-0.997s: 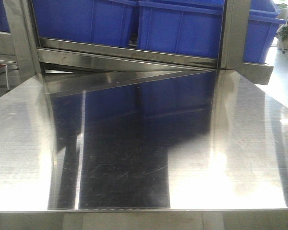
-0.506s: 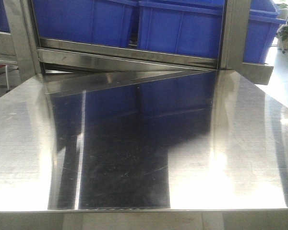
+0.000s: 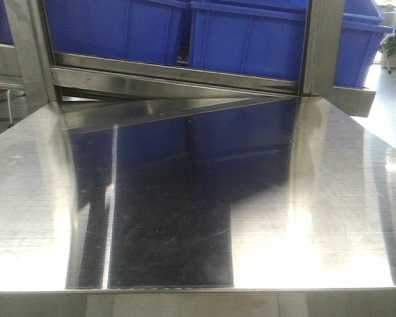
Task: Pick and sort blue part to right shelf
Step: 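Drive the base away from the table holding both parts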
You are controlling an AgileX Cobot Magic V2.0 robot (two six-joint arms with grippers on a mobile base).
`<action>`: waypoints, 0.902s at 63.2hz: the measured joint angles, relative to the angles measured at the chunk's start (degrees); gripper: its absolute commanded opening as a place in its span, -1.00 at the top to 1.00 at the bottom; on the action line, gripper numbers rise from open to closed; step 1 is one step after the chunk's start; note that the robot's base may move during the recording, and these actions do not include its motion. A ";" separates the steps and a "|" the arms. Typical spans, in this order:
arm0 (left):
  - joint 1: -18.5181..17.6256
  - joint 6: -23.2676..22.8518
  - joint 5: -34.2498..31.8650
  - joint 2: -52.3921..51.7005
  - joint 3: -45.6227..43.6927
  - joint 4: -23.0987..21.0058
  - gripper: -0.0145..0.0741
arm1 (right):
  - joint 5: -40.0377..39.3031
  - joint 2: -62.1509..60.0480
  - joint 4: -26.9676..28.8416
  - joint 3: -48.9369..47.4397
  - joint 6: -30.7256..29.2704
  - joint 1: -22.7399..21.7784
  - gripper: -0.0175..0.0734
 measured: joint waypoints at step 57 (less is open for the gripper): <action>0.00 0.00 0.00 0.00 0.00 0.00 0.08 | 0.00 0.00 0.00 0.00 0.00 0.00 -0.26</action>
